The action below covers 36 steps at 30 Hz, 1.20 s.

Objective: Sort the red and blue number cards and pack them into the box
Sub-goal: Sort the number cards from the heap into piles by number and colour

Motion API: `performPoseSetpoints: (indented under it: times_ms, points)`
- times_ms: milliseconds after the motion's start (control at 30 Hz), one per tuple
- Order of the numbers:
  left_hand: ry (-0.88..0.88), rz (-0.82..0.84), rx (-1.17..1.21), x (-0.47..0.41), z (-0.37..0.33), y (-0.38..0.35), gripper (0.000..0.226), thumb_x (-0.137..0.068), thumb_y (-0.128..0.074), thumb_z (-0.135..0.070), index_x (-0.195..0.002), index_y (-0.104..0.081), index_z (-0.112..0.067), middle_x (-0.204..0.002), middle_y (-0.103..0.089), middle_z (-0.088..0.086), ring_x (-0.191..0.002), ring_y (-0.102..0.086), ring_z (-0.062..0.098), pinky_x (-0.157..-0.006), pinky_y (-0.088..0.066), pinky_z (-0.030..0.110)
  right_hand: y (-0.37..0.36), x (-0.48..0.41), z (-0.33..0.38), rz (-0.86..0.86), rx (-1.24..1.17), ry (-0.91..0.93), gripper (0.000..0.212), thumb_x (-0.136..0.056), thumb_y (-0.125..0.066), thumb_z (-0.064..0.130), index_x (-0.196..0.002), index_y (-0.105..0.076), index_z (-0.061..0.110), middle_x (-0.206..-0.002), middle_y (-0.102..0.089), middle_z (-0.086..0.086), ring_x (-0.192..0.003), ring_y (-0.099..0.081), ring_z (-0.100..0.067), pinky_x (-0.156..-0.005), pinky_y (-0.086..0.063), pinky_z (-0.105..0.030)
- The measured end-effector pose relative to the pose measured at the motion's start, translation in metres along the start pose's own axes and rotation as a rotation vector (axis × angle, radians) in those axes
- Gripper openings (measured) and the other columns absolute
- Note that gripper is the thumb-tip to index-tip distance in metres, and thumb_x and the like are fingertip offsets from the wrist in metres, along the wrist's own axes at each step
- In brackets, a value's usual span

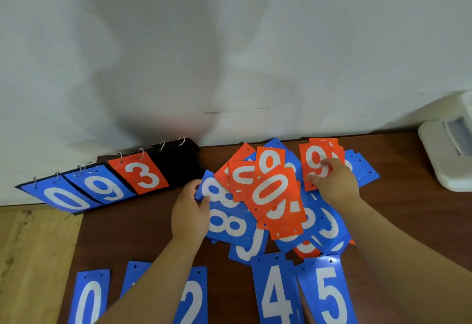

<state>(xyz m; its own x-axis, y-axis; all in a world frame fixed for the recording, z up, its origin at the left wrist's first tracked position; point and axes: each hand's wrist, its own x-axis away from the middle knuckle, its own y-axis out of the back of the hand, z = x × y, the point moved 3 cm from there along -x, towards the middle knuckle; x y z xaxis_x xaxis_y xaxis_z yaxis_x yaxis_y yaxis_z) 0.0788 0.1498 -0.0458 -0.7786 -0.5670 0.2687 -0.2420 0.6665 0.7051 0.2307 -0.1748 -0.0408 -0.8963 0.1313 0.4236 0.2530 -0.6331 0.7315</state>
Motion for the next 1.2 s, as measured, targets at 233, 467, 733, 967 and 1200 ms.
performPoseSetpoints:
  times_ms: [233, 467, 733, 967, 1200]
  points:
    - [-0.026, -0.136, 0.111, 0.021, -0.008, 0.048, 0.036, -0.102, -0.055, -0.016, -0.136, -0.056, -0.029, -0.127, -0.057, -0.011, -0.111, -0.054, 0.008, -0.083, -0.045, 0.025, 0.028, 0.048, 0.007, -0.035, -0.271, 0.121, 0.040, -0.098, -0.060, 0.015, -0.135, -0.057, 0.031, -0.111, -0.067, 0.002, -0.067, -0.061, -0.014, -0.051, -0.047, -0.025]
    - [-0.055, -0.046, 0.207, 0.063, -0.013, 0.098, 0.026, -0.103, -0.055, -0.019, -0.112, -0.063, -0.042, -0.100, -0.067, -0.002, -0.074, -0.058, 0.010, -0.056, -0.044, 0.022, 0.038, 0.148, 0.053, 0.419, -0.210, 0.417, 0.041, -0.093, -0.071, 0.011, -0.111, -0.062, 0.046, -0.126, -0.061, 0.018, -0.106, -0.064, 0.001, -0.075, -0.057, -0.018]
    - [-0.025, 0.110, 0.434, 0.133, -0.022, 0.124, 0.027, -0.103, -0.056, -0.020, -0.121, -0.067, -0.038, -0.117, -0.067, -0.016, -0.097, -0.067, 0.007, -0.077, -0.059, 0.030, 0.048, 0.236, 0.082, 0.678, -0.089, 0.472, 0.031, -0.091, -0.073, 0.019, -0.113, -0.070, 0.041, -0.114, -0.072, 0.006, -0.103, -0.071, -0.017, -0.090, -0.060, -0.045]
    - [-0.075, 0.319, 0.522, 0.193, -0.019, 0.148, 0.042, -0.092, -0.075, -0.032, -0.128, -0.060, -0.046, -0.129, -0.060, -0.015, -0.112, -0.064, 0.009, -0.084, -0.060, 0.032, 0.029, 0.288, 0.107, 0.634, -0.113, 0.505, 0.044, -0.090, -0.075, 0.016, -0.122, -0.061, 0.043, -0.096, -0.074, -0.010, -0.088, -0.074, -0.027, -0.080, -0.062, -0.046]
    - [0.083, 0.082, 0.651, 0.229, 0.022, 0.173, 0.060, -0.091, -0.075, -0.018, -0.136, -0.049, -0.047, -0.130, -0.050, -0.017, -0.106, -0.064, 0.011, -0.062, -0.061, 0.022, -0.021, 0.344, 0.101, 0.165, -0.451, 0.370, 0.045, -0.086, -0.080, 0.026, -0.121, -0.055, 0.042, -0.110, -0.063, 0.013, -0.090, -0.069, -0.012, -0.059, -0.053, -0.024]
